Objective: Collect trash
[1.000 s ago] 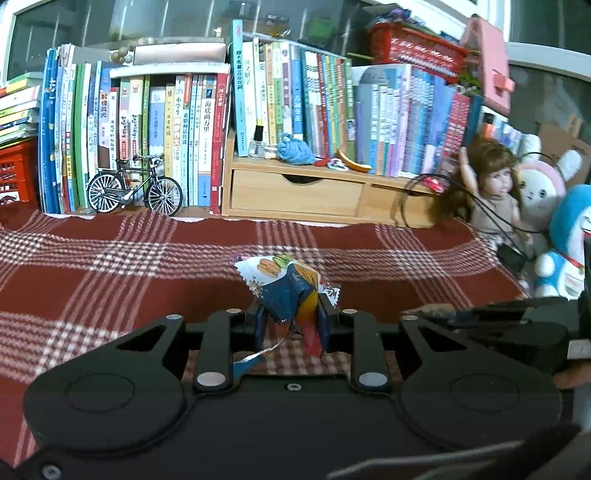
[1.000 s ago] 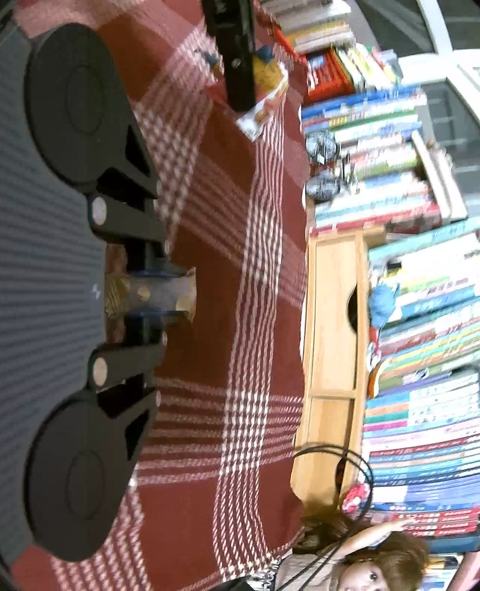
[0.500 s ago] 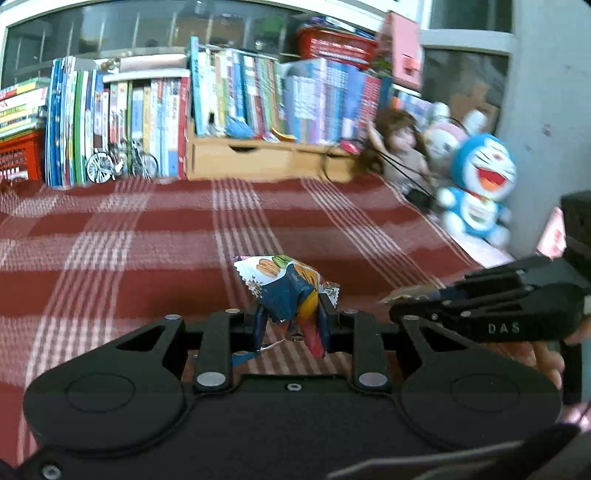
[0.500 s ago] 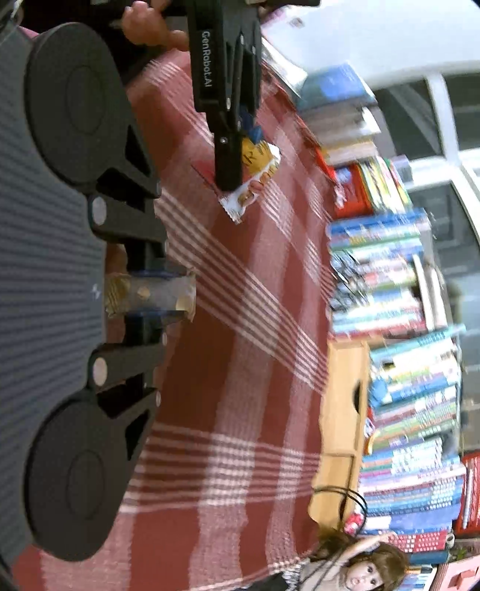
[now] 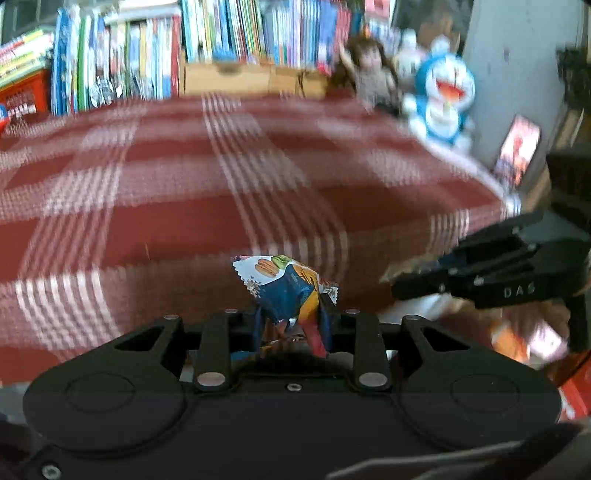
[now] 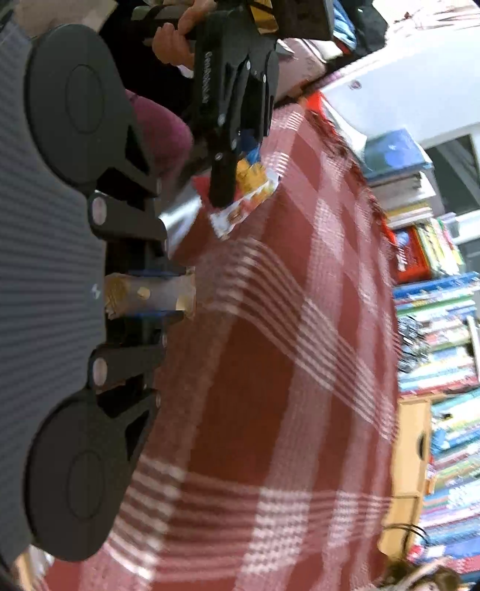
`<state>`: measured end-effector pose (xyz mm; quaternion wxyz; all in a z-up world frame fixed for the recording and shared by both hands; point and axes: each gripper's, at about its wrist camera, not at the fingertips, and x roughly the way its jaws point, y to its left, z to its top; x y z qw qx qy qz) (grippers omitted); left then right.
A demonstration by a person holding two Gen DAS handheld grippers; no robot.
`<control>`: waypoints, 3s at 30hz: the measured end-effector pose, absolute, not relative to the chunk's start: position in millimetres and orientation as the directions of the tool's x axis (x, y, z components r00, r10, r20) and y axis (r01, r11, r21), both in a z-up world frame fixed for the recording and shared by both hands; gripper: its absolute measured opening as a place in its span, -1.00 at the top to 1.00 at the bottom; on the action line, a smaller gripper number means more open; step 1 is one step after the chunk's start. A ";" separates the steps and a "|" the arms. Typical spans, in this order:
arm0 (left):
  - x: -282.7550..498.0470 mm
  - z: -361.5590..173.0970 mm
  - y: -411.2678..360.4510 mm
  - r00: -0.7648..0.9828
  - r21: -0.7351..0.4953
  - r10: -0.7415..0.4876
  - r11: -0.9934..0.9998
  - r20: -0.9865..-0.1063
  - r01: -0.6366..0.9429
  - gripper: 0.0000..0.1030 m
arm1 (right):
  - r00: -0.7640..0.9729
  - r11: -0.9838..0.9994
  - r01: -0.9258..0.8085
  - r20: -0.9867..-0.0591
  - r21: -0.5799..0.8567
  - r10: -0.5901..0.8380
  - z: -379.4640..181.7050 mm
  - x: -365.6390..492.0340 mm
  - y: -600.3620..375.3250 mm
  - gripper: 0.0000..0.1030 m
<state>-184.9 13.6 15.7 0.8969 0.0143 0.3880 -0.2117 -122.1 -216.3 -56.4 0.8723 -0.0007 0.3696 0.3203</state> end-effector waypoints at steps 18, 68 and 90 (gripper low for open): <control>-185.0 -102.5 16.9 0.369 -0.158 -0.245 0.955 -0.896 0.251 0.39 | 0.438 0.859 -0.452 -0.780 0.239 0.447 -152.6 -139.0 -192.6 0.53; -176.8 -137.1 15.2 0.355 -0.146 -0.185 0.980 -0.916 0.135 -0.48 | 0.388 0.875 -0.415 -0.821 0.250 0.419 -179.5 -127.3 -171.0 -0.43; -175.9 -144.1 12.0 0.332 -0.095 -0.132 0.988 -0.934 0.124 -0.53 | 0.401 0.879 -0.410 -0.818 0.242 0.412 -178.4 -131.5 -173.1 -0.47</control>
